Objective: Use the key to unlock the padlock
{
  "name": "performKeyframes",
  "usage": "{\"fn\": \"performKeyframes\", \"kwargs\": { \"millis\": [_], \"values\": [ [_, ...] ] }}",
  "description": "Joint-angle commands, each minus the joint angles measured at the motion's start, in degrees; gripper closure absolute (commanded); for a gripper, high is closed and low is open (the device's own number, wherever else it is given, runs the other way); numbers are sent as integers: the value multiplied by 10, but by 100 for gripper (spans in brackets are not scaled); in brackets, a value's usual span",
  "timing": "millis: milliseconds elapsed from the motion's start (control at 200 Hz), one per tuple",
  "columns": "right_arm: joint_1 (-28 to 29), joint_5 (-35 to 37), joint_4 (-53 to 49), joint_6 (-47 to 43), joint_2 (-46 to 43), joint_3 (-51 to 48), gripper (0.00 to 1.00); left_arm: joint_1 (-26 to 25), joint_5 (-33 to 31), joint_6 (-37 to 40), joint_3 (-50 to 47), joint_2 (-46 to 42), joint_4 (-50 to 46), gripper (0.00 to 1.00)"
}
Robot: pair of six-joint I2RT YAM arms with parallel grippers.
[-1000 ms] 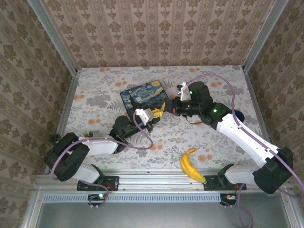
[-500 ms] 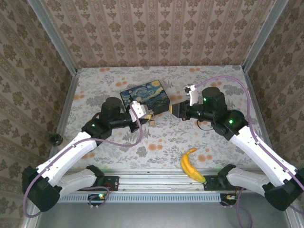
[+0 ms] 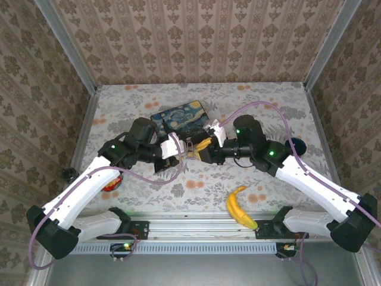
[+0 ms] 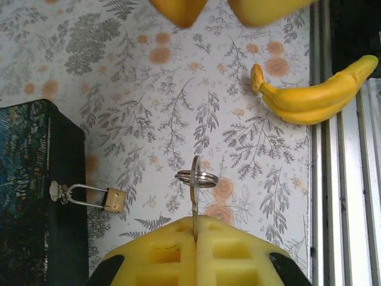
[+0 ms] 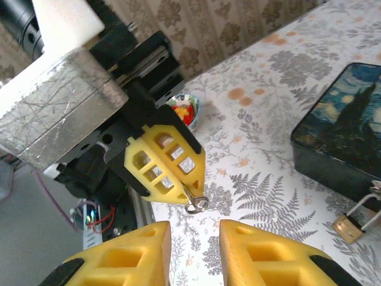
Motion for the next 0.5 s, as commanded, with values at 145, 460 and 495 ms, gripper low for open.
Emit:
{"fn": "performKeyframes", "kwargs": {
  "millis": [145, 460, 495],
  "values": [
    [18, -62, 26, -38, 27, 5, 71, -2, 35, 21, 14, -6, -23, 100],
    [22, -58, 40, -31, 56, 6, 72, -4, 50, 25, 10, -10, -27, 100],
    [21, -59, 41, -31, 58, 7, 72, -4, 51, 26, 9, -11, -27, 100]
  ]
}}
